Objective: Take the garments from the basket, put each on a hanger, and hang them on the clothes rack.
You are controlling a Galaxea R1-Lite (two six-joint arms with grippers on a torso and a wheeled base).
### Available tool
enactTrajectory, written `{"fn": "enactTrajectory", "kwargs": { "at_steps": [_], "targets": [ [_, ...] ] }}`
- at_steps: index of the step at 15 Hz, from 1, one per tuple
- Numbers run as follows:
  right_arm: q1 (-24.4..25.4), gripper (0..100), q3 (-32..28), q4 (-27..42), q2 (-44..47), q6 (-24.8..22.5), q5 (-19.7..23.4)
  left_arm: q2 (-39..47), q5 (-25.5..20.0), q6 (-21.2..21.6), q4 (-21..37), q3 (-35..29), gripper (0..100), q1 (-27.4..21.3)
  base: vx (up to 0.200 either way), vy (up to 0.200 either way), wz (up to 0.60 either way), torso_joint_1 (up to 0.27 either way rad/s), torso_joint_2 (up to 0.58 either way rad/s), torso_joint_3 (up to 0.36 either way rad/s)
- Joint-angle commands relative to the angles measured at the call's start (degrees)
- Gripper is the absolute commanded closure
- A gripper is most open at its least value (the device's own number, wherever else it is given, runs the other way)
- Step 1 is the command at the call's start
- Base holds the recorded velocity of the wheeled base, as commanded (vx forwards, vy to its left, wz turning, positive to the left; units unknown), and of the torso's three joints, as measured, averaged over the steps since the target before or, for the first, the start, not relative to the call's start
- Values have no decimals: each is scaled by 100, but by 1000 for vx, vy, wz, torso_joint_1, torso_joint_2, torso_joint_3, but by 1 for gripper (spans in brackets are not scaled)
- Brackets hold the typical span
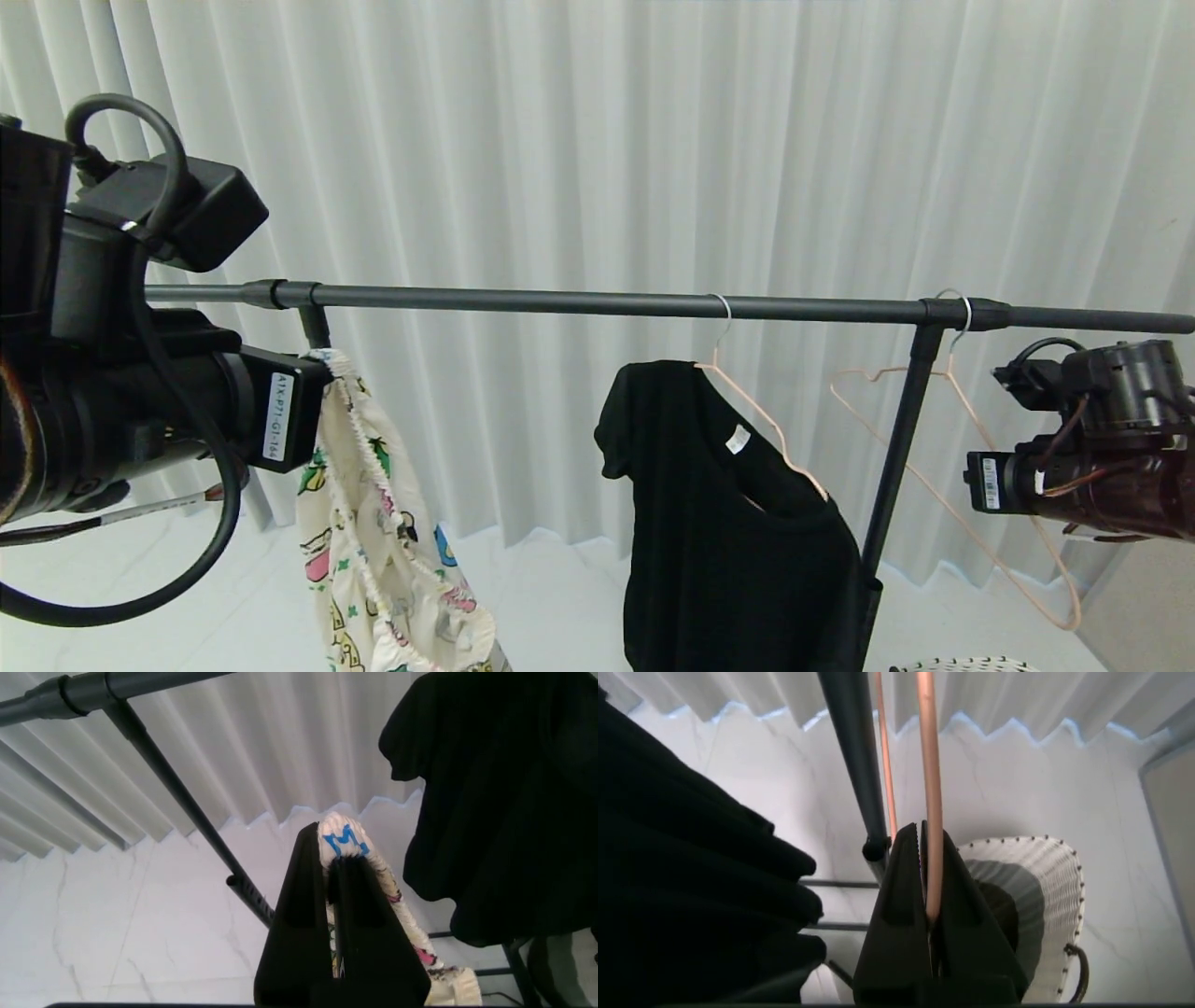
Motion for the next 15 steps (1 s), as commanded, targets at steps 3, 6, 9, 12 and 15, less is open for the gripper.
{"fn": "enactTrajectory", "kwargs": {
  "at_steps": [3, 6, 9, 12, 15],
  "targets": [
    [93, 100, 56, 9, -730, -36, -28, -63, 4, 4, 2, -1, 100, -1, 0, 0, 0, 0, 0, 0],
    [181, 100, 363, -8, -1169, -36, -72, -169, 4, 21, 2, 17, 100, -63, 0, 0, 0, 0, 0, 0],
    [198, 100, 988, -536, -1600, -62, -72, -239, 4, 21, 2, 17, 100, -107, 0, 0, 0, 0, 0, 0],
    [190, 100, 1699, -1089, -2039, -458, -107, -257, 12, 21, 2, 52, 100, -177, 0, 0, 0, 0, 0, 0],
    [190, 100, 2113, -1037, -2619, -493, -107, -257, 65, 47, 2, 61, 100, -168, -67, 0, 0, 1, 2, 4]
  ]
}}
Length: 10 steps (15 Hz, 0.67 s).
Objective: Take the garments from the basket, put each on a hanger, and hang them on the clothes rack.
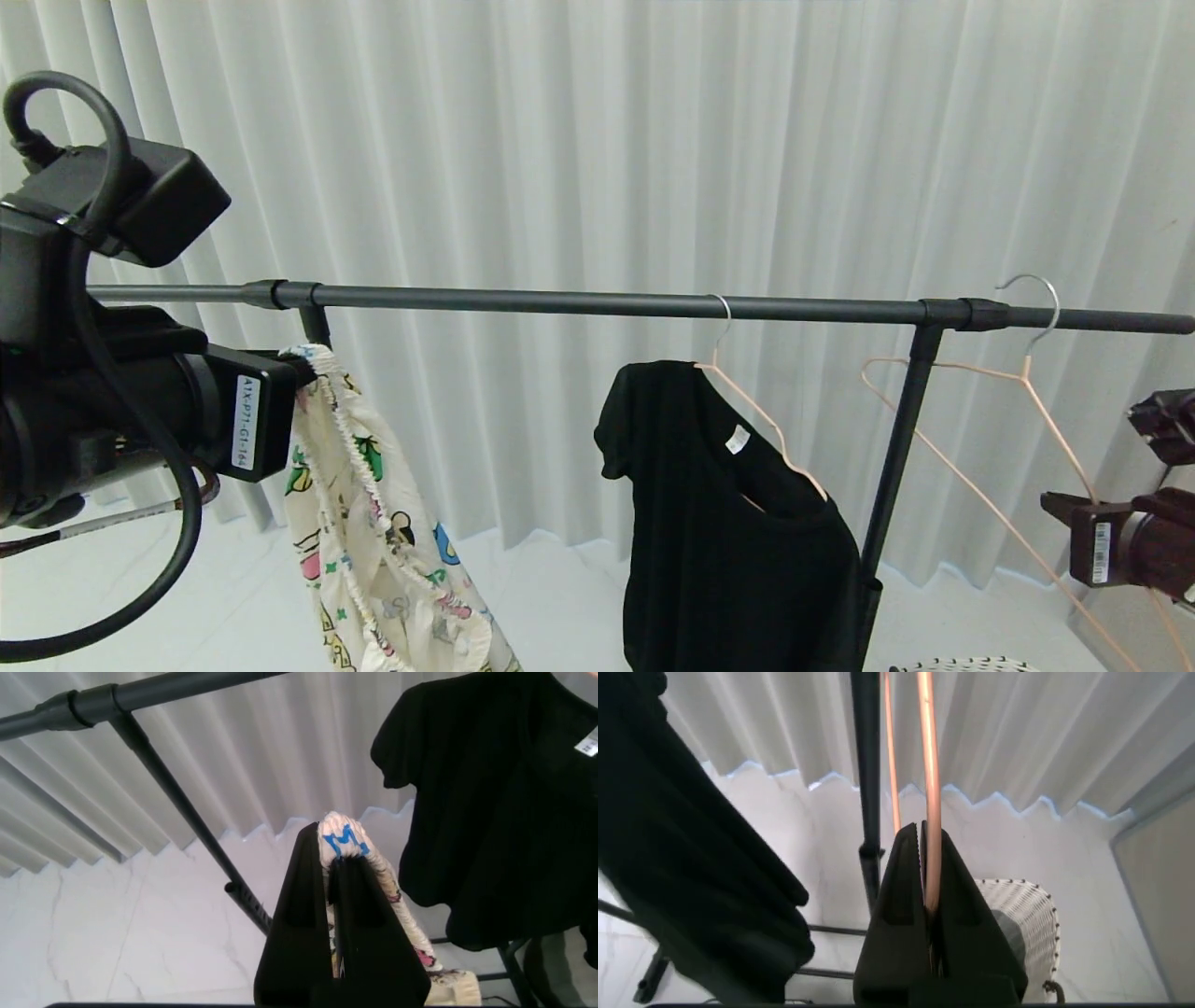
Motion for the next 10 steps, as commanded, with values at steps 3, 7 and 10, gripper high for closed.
{"fn": "enactTrajectory", "kwargs": {
  "at_steps": [3, 7, 10],
  "targets": [
    [2, 100, 246, 498, -948, -12, -2, 6, 25, 0, -1, 57, 100, -9, -200, 0, 0, 7, 5, -2],
    [2, 100, 211, 1201, -1730, -64, 7, 6, 25, 0, -1, 233, 100, -9, -200, 0, 0, -6, 4, 7],
    [2, 100, 97, 1825, -2371, -126, 51, 23, 25, 0, -1, 365, 100, -44, -200, 0, 0, -2, 2, 2]
  ]
}}
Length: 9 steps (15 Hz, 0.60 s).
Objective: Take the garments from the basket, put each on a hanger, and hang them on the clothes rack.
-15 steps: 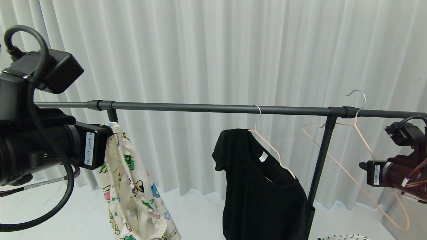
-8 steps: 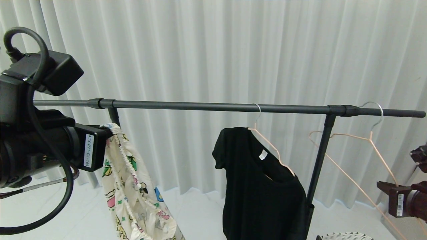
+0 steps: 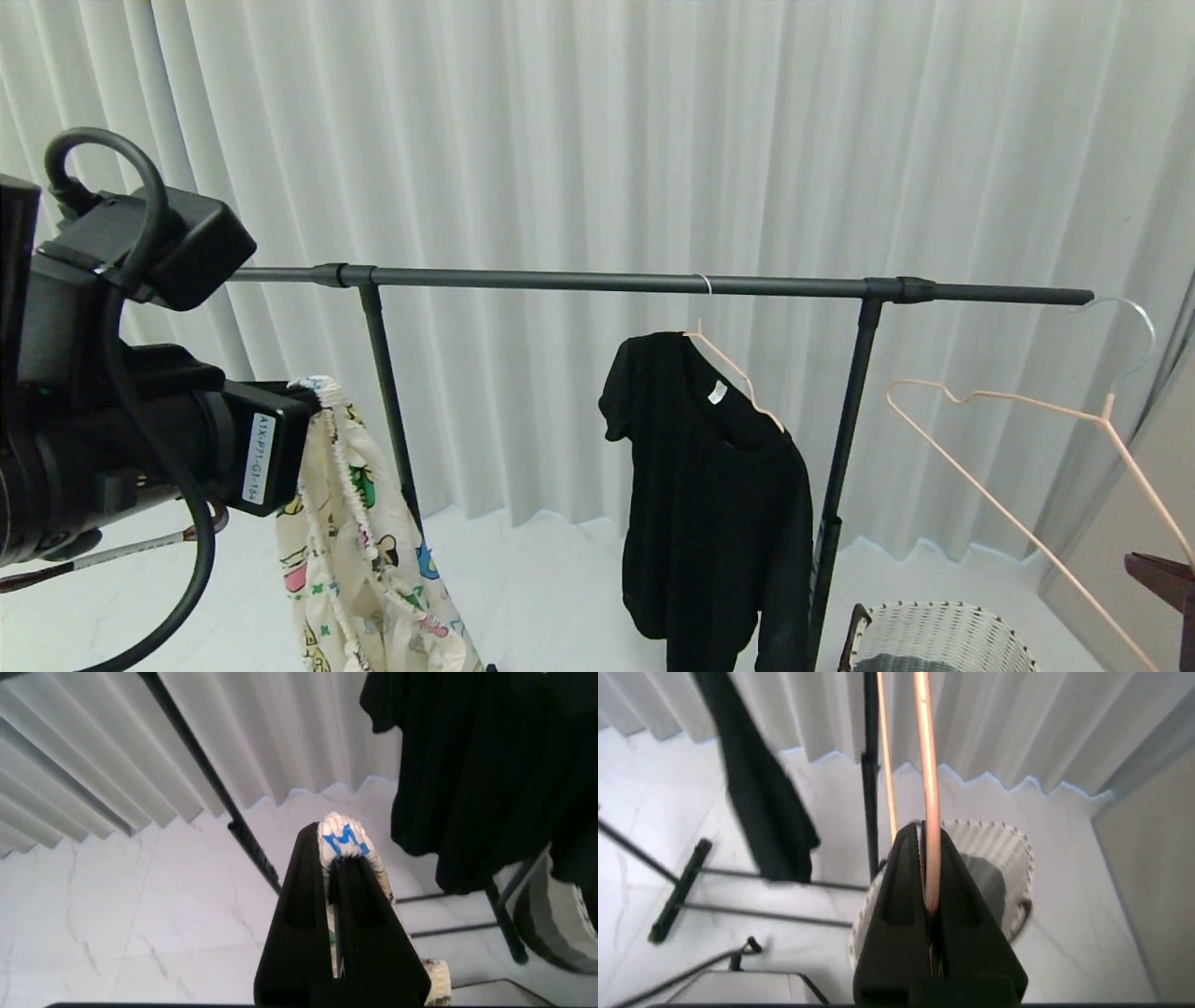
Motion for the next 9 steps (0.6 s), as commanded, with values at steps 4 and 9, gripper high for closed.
{"fn": "enactTrajectory", "kwargs": {
  "at_steps": [4, 9],
  "targets": [
    [556, 100, -789, 767, -968, -11, 763, 41, 12, 0, -1, 236, 100, -275, -50, 0, 0, -1, 1, 2],
    [3131, 100, -1484, 1629, -784, 323, 1194, 1166, 891, -545, -10, -72, 100, -424, 0, 0, 0, 0, 0, 0]
  ]
}}
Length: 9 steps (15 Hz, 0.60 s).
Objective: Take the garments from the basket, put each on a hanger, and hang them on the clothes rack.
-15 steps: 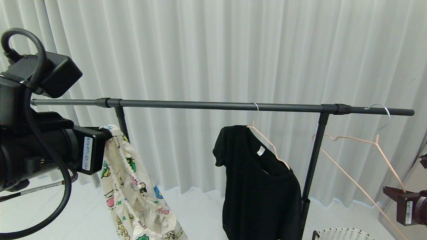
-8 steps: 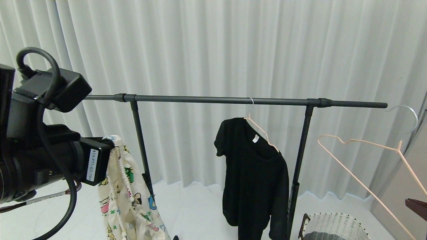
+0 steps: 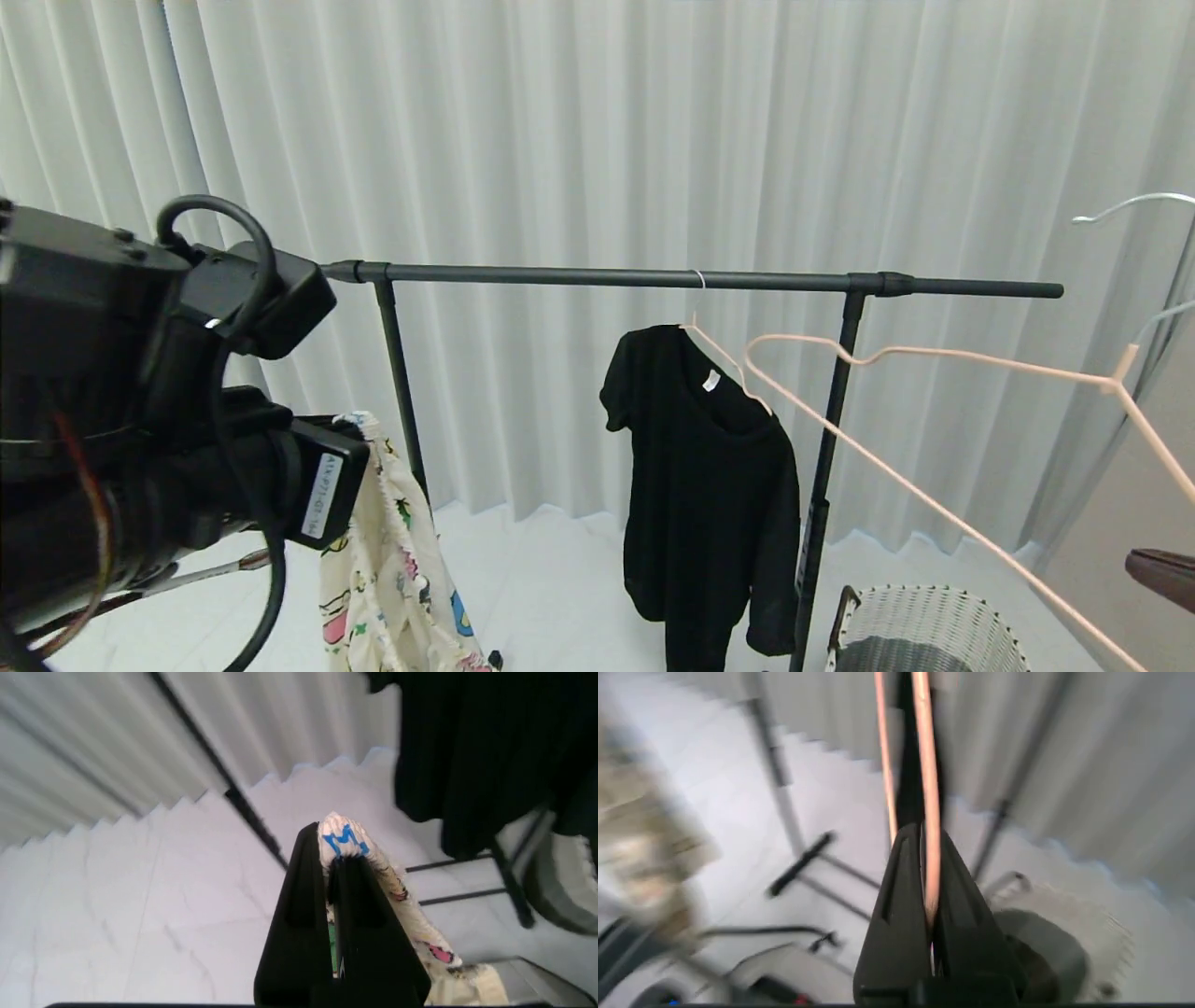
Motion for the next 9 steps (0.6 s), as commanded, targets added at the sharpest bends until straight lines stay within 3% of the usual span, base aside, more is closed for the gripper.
{"fn": "enactTrajectory", "kwargs": {
  "at_steps": [1, 3, 7, 9],
  "targets": [
    [1766, 100, -306, 313, 178, 463, 109, 984, 614, -604, -4, -490, 100, -29, 0, 0, 0, 0, 0, 0],
    [2698, 100, -430, 313, 424, 999, 91, 1213, 640, -806, 5, -806, 100, -108, 0, 0, 0, 0, 0, 0],
    [2821, 100, -403, 14, 977, 1228, 83, 1169, 623, -850, -4, -920, 100, -213, 0, 0, 0, 0, 0, 0],
    [2821, 100, -333, -531, 1461, 1316, 83, 1160, 614, -1061, -4, -964, 100, -433, 0, 0, 0, 0, 0, 0]
  ]
}}
